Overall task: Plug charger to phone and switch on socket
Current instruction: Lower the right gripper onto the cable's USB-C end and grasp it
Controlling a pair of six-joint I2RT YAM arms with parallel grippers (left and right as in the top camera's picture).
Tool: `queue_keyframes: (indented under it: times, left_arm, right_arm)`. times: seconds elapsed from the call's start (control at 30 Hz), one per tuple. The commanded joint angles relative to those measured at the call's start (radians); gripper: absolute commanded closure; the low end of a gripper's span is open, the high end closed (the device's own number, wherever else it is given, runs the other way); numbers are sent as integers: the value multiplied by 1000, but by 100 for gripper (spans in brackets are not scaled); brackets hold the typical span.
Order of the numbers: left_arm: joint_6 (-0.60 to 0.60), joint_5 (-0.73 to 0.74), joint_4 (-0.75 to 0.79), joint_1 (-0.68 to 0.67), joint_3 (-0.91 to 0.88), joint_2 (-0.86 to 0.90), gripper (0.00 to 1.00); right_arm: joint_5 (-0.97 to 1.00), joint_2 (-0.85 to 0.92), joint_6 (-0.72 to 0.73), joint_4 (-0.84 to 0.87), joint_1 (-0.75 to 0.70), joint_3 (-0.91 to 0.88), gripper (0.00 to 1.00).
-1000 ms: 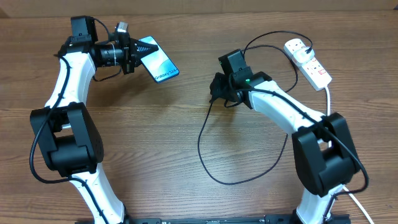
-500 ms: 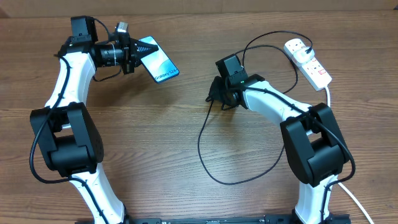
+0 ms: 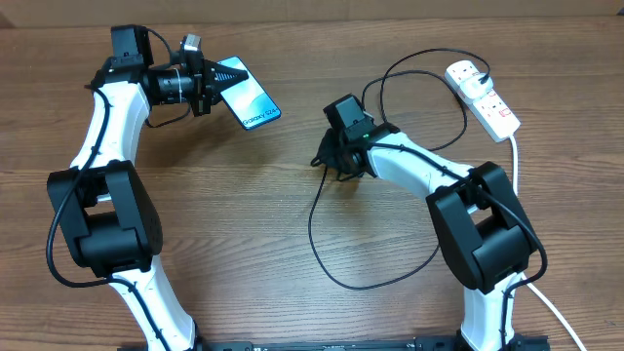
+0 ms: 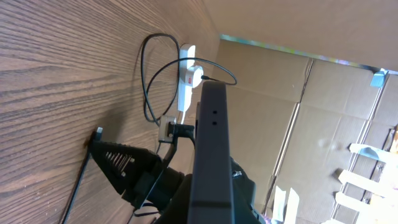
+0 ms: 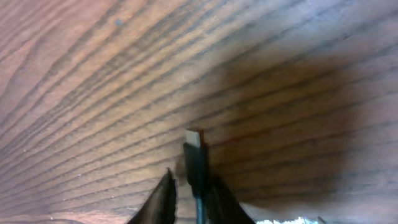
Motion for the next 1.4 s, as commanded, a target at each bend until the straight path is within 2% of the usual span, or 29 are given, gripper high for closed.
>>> queue_keyframes:
  times: [0.0,0.1,0.37,0.6,0.93,1.1,1.2,1.27,1.37]
  left_arm:
    - [16,46,2,-6,18,-6,96]
    - [16,46,2,-6,18,-6,96]
    - [20,46,2,-6,18,-6,96]
    - [23,45,2,-6,18,-6,96]
    - [23,45,-15,-6,18,-6,96]
    - [23,45,-18,-6,18,-6,96]
    - [23,45,-18,-6,18,-6,96]
    - [23,45,-18,-6,18,-6,96]
    - [23,45,-18,-6,18,-6,96]
  right_arm:
    - [50,19,16,-38,11,5,90]
    - [51,19,6,-83,11,26,96]
    - [151,19,-189,-229,11,128,96]
    - [159,19,-347,-289,11,134,96]
    - [65,19,-388,-301,11,131,96]
    - [0,19,-325,-324,11,127,96]
    - [1,19,-303,-333,7,127,88]
    - [7,19,-270,-340,0,127,77]
    - [20,19,-204,-349,-10,127,72]
